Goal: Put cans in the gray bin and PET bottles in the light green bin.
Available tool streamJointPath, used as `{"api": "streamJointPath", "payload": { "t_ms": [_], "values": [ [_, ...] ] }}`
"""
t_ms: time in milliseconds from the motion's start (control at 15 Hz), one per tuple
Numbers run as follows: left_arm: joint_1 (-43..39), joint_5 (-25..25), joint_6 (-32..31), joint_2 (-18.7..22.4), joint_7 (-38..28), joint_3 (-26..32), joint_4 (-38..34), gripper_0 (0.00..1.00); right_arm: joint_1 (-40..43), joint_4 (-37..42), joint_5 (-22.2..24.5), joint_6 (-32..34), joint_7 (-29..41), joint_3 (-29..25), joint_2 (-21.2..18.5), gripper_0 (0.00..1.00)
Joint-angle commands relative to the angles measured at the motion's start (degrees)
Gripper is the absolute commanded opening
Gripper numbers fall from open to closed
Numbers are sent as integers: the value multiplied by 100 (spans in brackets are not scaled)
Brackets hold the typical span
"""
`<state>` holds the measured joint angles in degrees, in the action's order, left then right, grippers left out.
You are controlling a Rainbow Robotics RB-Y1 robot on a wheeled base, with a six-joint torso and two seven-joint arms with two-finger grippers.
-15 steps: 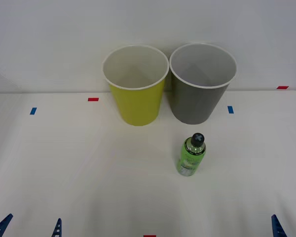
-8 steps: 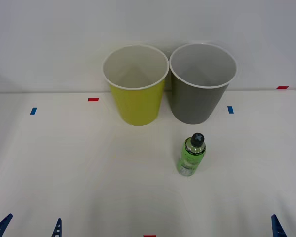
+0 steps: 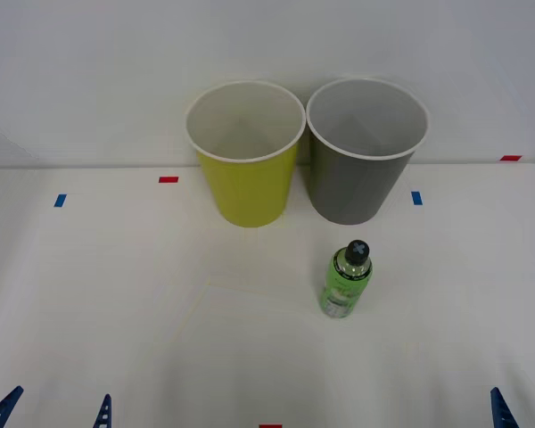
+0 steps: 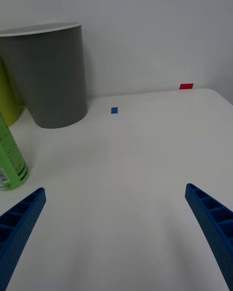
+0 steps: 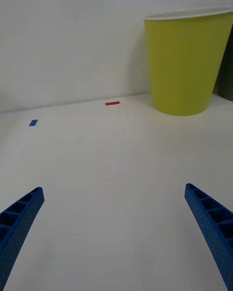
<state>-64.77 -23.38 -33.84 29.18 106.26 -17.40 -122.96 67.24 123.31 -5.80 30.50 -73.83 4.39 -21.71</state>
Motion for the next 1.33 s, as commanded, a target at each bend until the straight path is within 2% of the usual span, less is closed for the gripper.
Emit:
{"api": "streamJointPath", "payload": {
  "t_ms": [67, 1333],
  "values": [
    [0, 0, 0, 0, 0, 0, 0, 100, 0, 0, 0, 0, 0, 0, 0, 100],
    [0, 0, 0, 0, 0, 0, 0, 100, 0, 0, 0, 0, 0, 0, 0, 100]
  ]
}}
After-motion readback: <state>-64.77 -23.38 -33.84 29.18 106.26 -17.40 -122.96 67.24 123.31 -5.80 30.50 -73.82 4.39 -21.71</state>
